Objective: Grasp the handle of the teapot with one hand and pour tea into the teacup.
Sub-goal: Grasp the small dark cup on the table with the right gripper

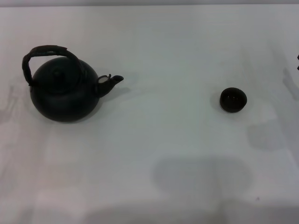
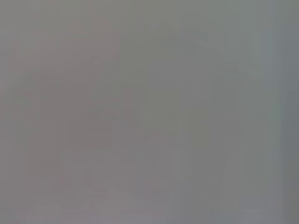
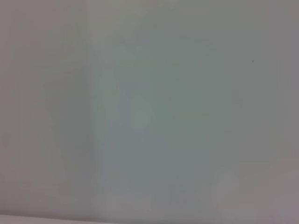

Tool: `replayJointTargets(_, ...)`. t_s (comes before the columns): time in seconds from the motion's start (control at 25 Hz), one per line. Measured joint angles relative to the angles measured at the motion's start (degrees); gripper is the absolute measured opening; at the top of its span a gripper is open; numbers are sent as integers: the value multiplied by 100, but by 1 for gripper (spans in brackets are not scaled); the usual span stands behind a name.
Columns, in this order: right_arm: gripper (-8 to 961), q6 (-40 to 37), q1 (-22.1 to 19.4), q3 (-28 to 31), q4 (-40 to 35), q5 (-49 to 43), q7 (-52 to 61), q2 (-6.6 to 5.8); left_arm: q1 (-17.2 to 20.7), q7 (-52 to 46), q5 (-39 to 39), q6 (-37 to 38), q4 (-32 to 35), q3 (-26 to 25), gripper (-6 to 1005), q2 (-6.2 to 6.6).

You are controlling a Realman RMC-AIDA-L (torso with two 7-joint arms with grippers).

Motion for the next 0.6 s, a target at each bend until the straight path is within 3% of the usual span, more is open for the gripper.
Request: replayJointTargets(0.6, 846, -17, 0, 0, -6, 11, 0, 0, -3, 0, 30, -2, -5, 26, 861, 9)
